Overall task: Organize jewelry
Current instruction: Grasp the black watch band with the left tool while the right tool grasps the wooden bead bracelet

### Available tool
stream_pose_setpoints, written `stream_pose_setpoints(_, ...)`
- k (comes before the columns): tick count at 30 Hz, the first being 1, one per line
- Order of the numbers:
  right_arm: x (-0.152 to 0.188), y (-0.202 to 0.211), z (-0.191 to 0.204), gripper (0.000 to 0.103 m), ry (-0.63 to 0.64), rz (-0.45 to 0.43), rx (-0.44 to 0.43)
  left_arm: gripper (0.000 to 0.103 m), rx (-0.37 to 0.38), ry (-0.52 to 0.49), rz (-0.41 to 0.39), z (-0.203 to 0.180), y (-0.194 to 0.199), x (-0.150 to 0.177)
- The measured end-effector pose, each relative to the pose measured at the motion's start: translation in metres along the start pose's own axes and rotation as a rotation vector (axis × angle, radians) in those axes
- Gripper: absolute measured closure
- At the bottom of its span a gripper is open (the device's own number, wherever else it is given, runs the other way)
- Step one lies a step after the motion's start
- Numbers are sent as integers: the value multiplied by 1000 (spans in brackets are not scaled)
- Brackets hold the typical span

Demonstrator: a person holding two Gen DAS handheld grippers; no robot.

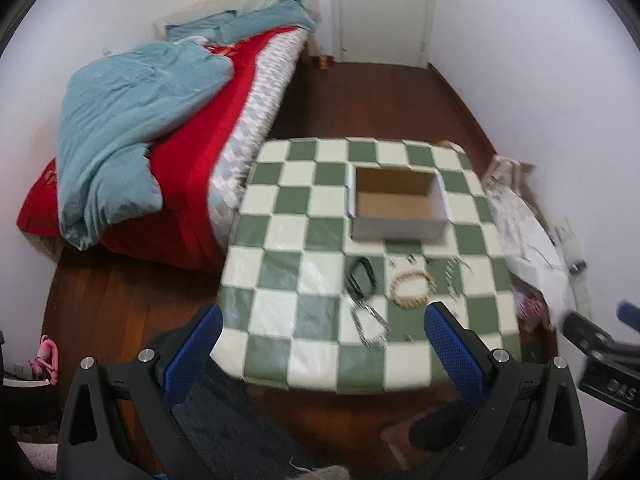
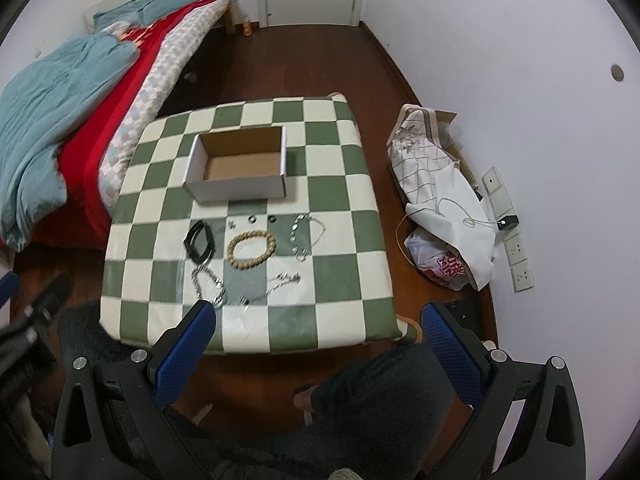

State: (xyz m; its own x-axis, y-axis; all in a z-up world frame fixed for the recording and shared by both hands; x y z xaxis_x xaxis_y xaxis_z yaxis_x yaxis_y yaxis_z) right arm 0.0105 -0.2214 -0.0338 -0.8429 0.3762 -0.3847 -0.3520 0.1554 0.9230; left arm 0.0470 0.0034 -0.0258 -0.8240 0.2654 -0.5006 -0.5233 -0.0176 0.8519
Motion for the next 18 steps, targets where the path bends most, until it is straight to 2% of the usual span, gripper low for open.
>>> stream_pose_setpoints(4, -18, -30, -10, 0, -50, -16, 8, 0, -99, 21, -22, 17, -34, -27)
stream_pose_setpoints(8, -35, -82, -8, 0, -82, 11, -12, 0, -146, 9, 34, 28, -96, -34)
stream_pose_setpoints(10, -41, -115, -2, 4, -84, 37, -16, 0, -137, -8, 86, 27, -132, -33)
stream_pose_setpoints(12, -43, -152, 9, 12, -90, 80, -25, 0, -123, -27, 135, 23, -168, -29)
stream_pose_setpoints(14, -43, -192, 19, 26, -95, 142, -27, 1, -96, -55, 205, 15, -206, -22)
stream_pose_setpoints(18, -34, -261, 36, 36, -121, 234, -17, 1, -28, -84, 302, -2, -259, -8)
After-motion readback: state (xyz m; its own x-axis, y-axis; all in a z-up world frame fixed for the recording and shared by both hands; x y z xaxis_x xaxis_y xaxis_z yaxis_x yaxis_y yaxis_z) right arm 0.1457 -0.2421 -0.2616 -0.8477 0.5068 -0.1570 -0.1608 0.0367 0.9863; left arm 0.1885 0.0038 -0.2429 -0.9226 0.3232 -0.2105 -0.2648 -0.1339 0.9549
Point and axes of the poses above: each gripper's, at about its wrist camera, not at the fingertips, and y roughly against the way its jaws point, z to its left, x to its underside, the point moved 4 cm from there along -y, roughly the way its jaws point, and after that the axes turned 11 degrees about -y, right-handed, at the moved point
